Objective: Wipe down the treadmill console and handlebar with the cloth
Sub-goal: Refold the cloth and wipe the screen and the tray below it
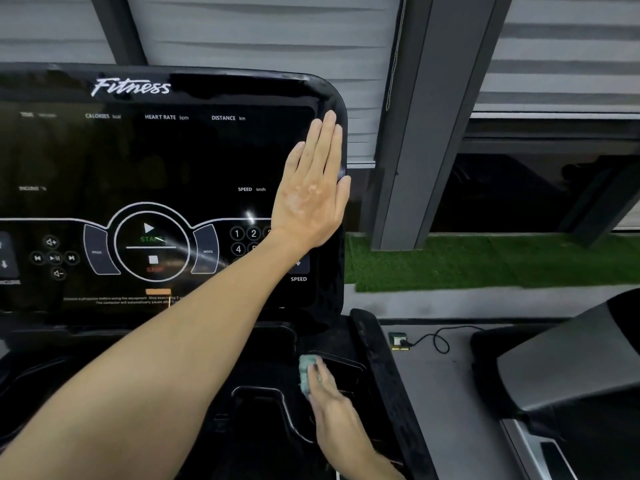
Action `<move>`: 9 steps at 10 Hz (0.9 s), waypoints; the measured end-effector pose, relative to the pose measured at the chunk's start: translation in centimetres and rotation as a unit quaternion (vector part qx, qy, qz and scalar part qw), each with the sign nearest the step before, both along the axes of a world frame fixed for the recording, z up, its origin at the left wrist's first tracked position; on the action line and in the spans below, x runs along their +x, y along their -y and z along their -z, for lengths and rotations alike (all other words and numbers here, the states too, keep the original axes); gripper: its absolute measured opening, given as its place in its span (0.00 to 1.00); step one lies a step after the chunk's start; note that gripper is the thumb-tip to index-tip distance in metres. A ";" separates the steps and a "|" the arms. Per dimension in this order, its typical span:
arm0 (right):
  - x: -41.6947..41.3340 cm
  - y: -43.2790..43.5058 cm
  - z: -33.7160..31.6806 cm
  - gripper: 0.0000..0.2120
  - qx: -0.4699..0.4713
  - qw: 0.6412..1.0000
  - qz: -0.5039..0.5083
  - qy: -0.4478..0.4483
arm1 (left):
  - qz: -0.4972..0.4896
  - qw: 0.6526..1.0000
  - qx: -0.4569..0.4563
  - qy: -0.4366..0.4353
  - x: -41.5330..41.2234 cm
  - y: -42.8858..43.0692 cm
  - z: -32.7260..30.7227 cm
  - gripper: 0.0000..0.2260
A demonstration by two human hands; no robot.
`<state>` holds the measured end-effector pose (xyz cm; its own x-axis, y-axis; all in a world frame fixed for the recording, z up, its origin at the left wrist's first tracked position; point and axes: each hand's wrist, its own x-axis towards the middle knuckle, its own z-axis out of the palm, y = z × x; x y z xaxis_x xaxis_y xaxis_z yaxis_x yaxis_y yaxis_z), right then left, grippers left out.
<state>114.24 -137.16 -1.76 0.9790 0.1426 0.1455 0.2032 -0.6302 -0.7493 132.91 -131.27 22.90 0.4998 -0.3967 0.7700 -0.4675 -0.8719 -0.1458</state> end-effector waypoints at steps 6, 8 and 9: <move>7.8 1.0 -1.6 0.13 -0.130 0.992 0.002 -0.008 | 0.005 1.000 -0.004 -0.004 0.1 0.0 0.1 0.28; 9.3 3.2 -0.7 0.15 -0.173 0.984 -0.035 -0.004 | 0.007 1.000 -0.007 0.001 0.2 0.0 0.1 0.28; 13.1 3.4 -1.5 0.13 -0.203 0.973 0.031 -0.105 | 0.008 1.000 -0.004 -0.001 0.2 -0.1 0.0 0.28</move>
